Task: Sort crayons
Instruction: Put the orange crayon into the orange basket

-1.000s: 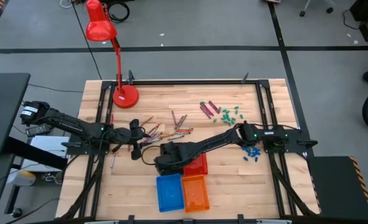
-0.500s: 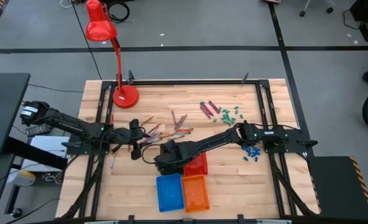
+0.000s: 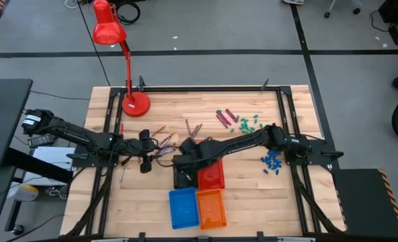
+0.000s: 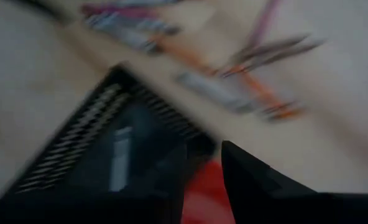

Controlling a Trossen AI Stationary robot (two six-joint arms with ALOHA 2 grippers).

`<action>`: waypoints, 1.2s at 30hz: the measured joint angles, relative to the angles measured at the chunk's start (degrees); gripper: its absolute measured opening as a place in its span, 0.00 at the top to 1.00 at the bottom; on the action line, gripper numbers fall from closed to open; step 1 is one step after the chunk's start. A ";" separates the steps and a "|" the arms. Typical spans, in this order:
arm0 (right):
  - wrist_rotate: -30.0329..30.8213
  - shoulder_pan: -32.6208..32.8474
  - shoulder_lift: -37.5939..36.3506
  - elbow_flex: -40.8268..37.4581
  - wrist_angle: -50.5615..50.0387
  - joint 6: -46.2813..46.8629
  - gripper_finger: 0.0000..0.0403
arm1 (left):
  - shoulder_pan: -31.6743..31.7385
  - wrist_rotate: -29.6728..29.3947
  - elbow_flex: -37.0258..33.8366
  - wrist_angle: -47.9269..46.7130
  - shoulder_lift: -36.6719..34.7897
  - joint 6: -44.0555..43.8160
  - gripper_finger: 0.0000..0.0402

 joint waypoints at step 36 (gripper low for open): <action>35.28 -17.73 -3.77 -4.84 -14.03 -30.22 0.99 | 2.60 2.25 16.79 -28.37 0.00 -21.86 0.57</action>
